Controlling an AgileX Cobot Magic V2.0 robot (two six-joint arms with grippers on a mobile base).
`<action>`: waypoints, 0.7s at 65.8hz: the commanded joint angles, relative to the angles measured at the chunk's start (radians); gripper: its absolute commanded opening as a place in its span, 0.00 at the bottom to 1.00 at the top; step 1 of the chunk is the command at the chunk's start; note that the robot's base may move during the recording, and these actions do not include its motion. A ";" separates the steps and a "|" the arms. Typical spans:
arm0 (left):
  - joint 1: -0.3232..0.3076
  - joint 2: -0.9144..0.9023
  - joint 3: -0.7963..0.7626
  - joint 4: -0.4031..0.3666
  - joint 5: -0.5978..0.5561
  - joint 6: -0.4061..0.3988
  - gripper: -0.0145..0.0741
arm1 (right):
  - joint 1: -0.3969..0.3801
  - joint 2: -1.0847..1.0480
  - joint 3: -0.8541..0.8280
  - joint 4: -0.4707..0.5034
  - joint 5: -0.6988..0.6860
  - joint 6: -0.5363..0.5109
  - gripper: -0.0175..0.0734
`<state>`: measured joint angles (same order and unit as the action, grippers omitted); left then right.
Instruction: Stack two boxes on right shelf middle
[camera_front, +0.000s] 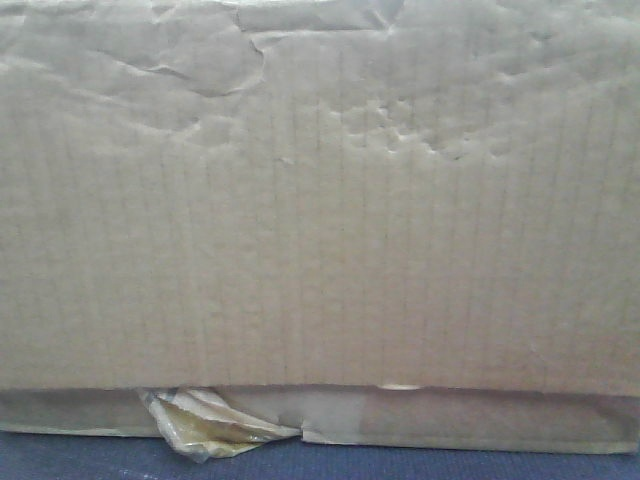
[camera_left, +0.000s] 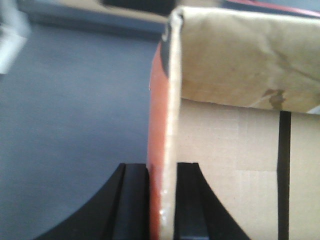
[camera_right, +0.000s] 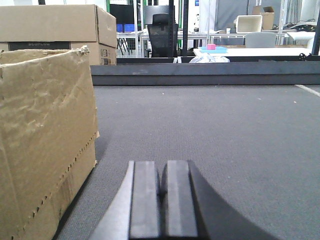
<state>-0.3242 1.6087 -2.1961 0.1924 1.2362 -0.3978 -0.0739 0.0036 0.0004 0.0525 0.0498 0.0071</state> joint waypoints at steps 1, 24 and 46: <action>-0.096 0.018 0.043 0.043 -0.015 -0.065 0.04 | -0.003 -0.004 0.000 0.003 -0.014 -0.007 0.01; -0.181 0.026 0.377 0.024 -0.015 -0.177 0.04 | -0.003 -0.004 0.000 0.003 -0.014 -0.007 0.01; -0.181 0.031 0.550 -0.038 -0.052 -0.182 0.04 | -0.003 -0.004 0.000 0.003 -0.014 -0.007 0.01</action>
<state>-0.4999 1.6476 -1.6618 0.1677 1.2233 -0.5673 -0.0739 0.0036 0.0004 0.0525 0.0498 0.0071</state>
